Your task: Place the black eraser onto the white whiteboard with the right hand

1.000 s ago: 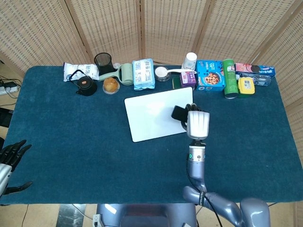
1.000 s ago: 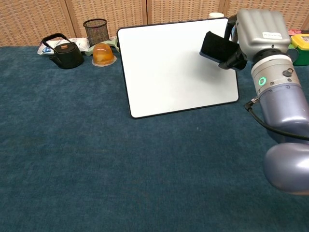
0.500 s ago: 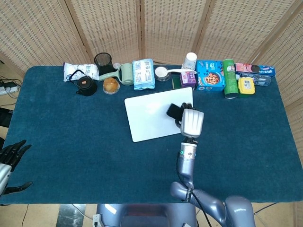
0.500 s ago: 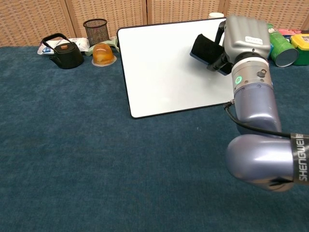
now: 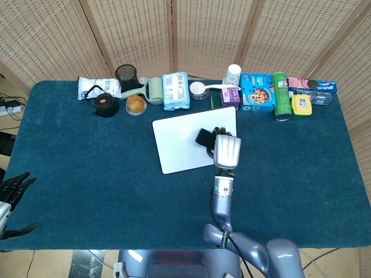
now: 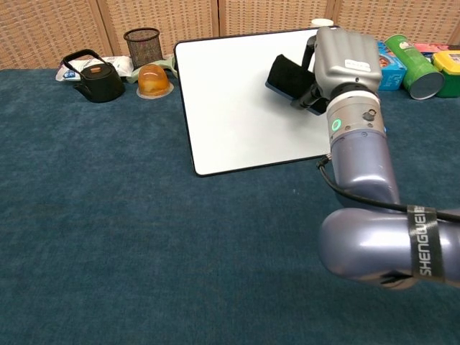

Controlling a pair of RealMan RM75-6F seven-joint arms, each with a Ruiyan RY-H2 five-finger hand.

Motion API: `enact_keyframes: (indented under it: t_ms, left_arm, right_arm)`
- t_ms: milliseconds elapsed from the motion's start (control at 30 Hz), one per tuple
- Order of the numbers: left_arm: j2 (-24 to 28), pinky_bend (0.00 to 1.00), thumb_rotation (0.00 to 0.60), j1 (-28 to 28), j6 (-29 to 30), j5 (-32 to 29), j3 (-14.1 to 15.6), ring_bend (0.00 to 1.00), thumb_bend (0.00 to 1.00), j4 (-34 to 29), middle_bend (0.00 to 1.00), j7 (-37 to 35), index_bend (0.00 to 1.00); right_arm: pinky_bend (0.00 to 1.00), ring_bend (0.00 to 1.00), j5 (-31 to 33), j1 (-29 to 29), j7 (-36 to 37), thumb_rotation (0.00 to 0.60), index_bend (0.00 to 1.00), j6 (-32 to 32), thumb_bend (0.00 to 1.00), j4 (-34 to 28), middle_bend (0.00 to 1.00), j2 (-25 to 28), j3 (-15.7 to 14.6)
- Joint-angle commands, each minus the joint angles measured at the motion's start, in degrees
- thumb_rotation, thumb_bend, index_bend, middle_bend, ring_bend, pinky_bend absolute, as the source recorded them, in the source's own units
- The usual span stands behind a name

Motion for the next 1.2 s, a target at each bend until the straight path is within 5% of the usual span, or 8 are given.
enact_keyframes:
  t_ms: [33, 900, 1200]
  left_arm:
    - [0.07, 0.05, 0.600, -0.08, -0.08, 0.03, 0.01, 0.00, 0.07, 0.07, 0.00, -0.20, 0.00]
    - [0.32, 0.05, 0.600, 0.00, 0.45, 0.47, 0.21, 0.00, 0.07, 0.60, 0.00, -1.55, 0.00]
    - [0.23, 0.05, 0.600, 0.06, 0.55, 0.48, 0.20, 0.00, 0.07, 0.58, 0.00, -1.30, 0.00]
  right_arm:
    - [0.82, 0.67, 0.59, 0.89, 0.16, 0.600, 0.62, 0.51, 0.35, 0.13, 0.63, -0.01, -0.33]
    - [0.79, 0.63, 4.86, 7.35, -0.70, 0.600, 0.59, 0.50, 0.34, 2.31, 0.60, -0.01, -3.54]
    - [0.51, 0.27, 3.68, 5.24, 0.65, 0.600, 0.22, -2.13, 0.03, -1.16, 0.20, 1.40, -3.81]
